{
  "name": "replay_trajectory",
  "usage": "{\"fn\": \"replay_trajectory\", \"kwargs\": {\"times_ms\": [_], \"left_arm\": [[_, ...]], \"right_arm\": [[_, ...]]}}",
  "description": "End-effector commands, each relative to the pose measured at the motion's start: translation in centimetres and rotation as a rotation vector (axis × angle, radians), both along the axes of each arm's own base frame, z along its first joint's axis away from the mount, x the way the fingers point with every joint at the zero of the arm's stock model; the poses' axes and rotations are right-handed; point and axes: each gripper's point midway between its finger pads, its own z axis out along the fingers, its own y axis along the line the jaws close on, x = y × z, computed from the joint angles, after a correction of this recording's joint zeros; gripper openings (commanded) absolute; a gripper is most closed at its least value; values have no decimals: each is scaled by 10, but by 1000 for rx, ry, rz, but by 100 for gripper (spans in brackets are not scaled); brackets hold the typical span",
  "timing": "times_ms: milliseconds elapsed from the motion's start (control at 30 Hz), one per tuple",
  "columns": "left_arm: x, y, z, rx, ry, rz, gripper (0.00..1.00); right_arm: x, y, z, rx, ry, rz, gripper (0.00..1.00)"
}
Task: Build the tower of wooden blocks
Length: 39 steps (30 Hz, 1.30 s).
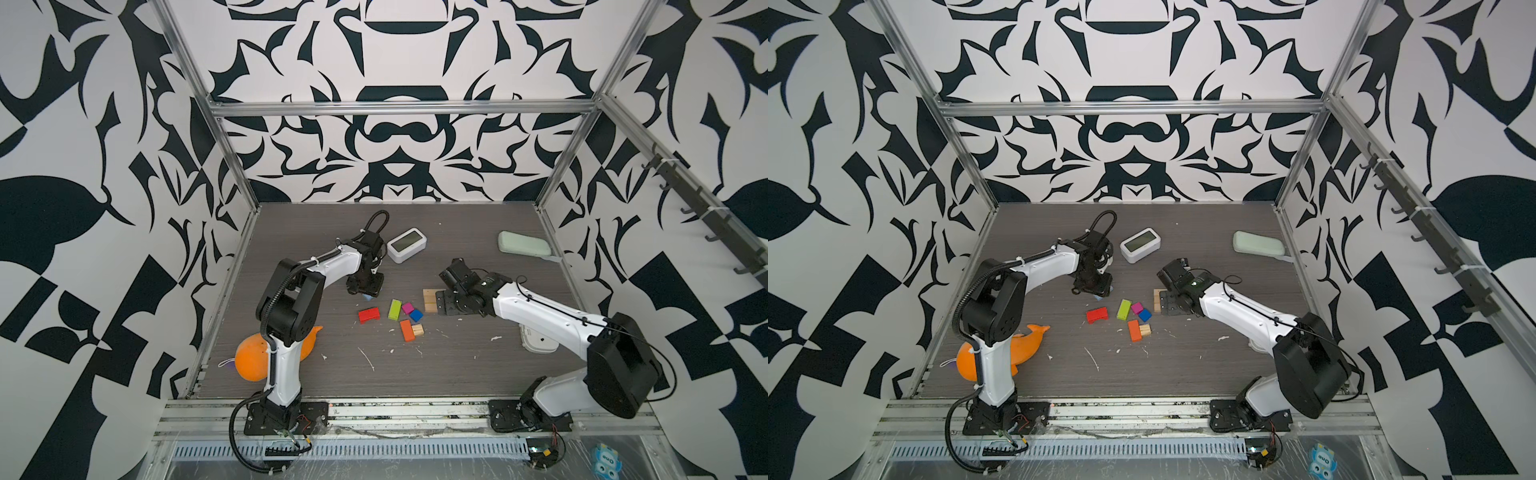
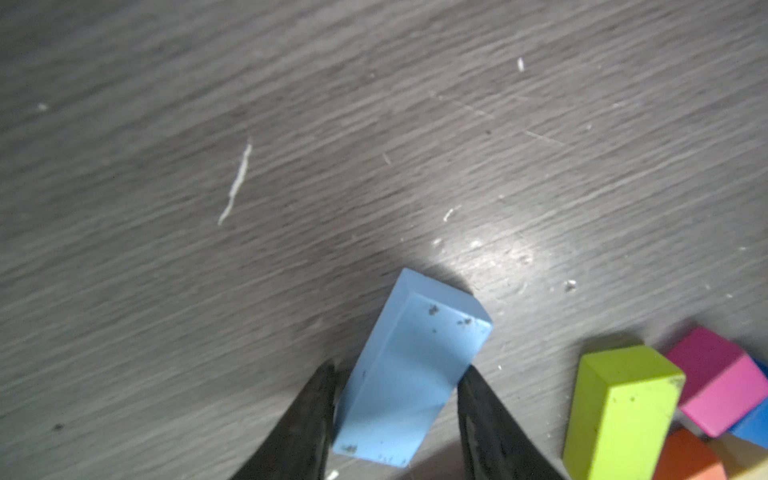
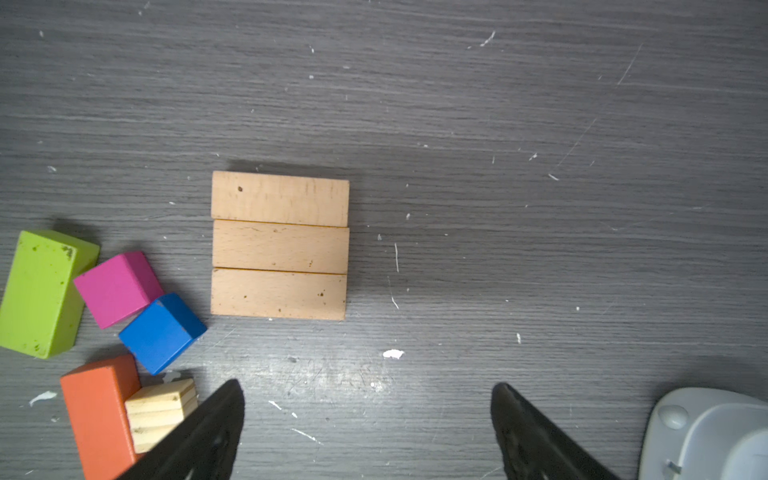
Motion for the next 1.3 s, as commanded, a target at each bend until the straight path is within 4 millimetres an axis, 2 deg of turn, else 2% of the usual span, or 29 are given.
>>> {"fn": "replay_trajectory", "kwargs": {"times_ms": [0,133,333,467,667,1033,1133,1267], "left_arm": [[-9,2,-7,25,38,8,50],[-8,2,-7,27,38,23,42],[-6,2,-7,31,34,50,42],[-5,2,-6,29,35,77,35],[-1,-4,12,-19,12,142,27],[2,-49,73,-274,-9,213,25],[1,-66,85,-331,-6,213,25],[-4,-90,91,-379,8,204,26]], "right_arm": [[5,-1,17,10,-47,-4,96],[5,-2,17,8,-46,-3,96],[6,-2,16,7,-47,-3,96],[7,-1,17,7,-50,-3,96],[7,1,16,41,-56,-10,96],[4,15,15,185,-44,31,96],[3,13,14,213,-46,26,97],[2,6,14,240,-51,2,97]]}}
